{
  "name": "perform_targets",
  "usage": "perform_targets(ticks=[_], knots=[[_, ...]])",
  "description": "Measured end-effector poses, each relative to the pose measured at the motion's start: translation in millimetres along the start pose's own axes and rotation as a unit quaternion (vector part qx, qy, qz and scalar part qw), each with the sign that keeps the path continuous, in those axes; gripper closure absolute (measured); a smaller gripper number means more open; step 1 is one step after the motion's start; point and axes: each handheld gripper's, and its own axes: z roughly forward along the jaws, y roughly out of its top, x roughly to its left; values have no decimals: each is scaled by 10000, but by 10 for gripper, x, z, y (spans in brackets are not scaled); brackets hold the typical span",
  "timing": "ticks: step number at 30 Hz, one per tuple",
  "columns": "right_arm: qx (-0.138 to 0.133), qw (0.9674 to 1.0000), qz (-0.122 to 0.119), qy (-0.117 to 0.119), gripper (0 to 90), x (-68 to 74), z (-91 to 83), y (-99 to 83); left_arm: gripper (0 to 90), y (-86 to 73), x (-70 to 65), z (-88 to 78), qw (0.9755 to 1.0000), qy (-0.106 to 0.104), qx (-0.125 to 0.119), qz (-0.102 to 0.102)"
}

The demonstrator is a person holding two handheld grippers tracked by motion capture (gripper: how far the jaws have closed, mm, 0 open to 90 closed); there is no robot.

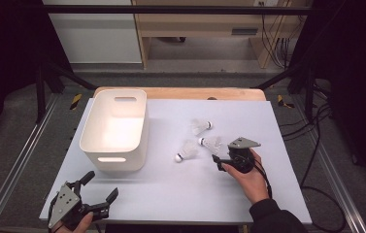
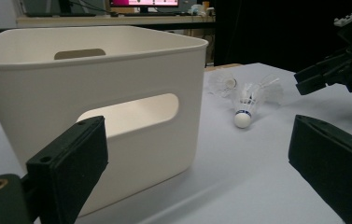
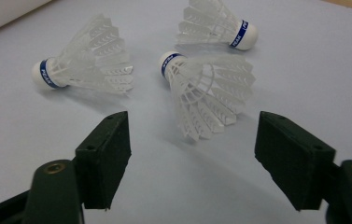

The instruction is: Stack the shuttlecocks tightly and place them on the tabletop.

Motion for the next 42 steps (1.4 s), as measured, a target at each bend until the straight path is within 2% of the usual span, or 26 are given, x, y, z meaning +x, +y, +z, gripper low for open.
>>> perform_targets(ticks=[8,12,16,19,20,23,30,36,42], knots=[[59,9999,18,116,402,40,186,48,48,-18,-20,27,10000,-32,59,49],[41,9997,102,202,520,37,278,59,49,-27,-10,31,10000,-28,76,15],[27,9997,131,206,576,14,315,62,50,-29,1,29,10000,-15,78,-5],[-57,9990,313,313,644,-31,340,58,51,-31,1,31,10000,-27,82,-7],[-57,9990,313,313,644,-31,340,58,51,-31,-1,34,10000,-33,88,-4],[-82,9986,311,409,729,-41,354,73,51,-34,-5,39,9999,-41,101,1],[-122,9983,206,529,845,-27,370,111,51,-35,-6,40,9999,-28,105,1],[-221,9976,146,646,897,-31,324,144,51,-38,-9,48,9999,-41,123,23],[-283,9964,28,794,900,-20,247,183,51,-37,-8,48,9999,-28,122,26]])
